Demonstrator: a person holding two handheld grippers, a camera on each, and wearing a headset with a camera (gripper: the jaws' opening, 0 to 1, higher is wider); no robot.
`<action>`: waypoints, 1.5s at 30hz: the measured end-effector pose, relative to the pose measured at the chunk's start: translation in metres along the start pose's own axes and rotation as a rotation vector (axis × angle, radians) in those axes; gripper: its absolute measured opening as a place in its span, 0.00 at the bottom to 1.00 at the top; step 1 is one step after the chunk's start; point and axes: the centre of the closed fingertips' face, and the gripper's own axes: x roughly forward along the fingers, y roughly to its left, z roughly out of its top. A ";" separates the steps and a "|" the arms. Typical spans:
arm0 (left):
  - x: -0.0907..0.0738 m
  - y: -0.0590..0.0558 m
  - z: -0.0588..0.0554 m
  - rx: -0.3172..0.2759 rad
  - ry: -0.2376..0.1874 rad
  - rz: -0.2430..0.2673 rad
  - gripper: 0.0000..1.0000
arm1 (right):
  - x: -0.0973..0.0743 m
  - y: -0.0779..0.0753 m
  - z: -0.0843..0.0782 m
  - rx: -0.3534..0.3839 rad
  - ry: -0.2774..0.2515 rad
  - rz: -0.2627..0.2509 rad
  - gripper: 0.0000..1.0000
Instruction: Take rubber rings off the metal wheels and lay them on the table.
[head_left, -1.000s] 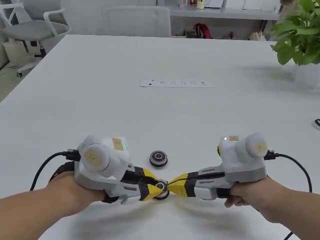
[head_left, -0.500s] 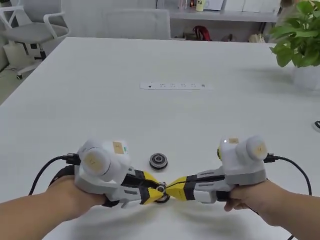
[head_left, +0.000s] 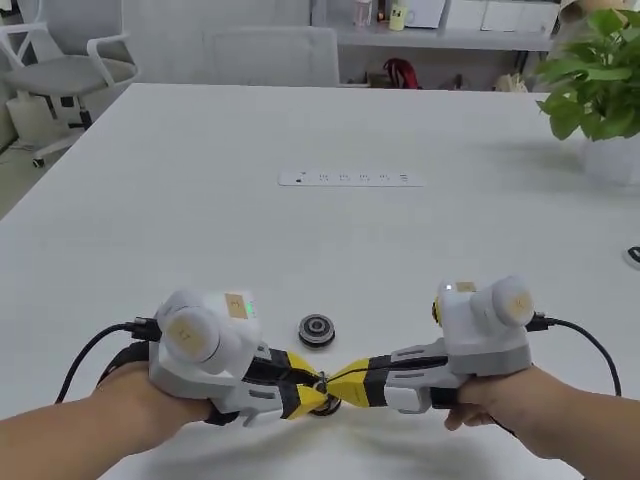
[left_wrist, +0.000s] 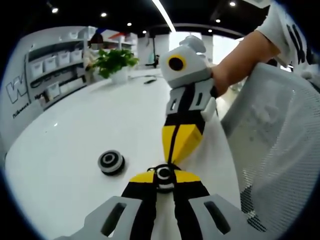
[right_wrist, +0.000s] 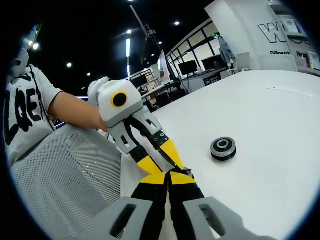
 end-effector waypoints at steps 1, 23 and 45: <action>0.000 0.000 0.000 0.001 0.000 0.000 0.12 | 0.000 0.001 0.000 0.002 -0.002 0.003 0.00; 0.000 -0.001 0.001 -0.015 -0.023 -0.018 0.13 | -0.003 -0.004 -0.003 0.006 0.017 -0.022 0.00; -0.013 0.000 0.008 -0.040 -0.033 -0.033 0.15 | -0.003 -0.004 -0.001 0.013 0.010 -0.022 0.00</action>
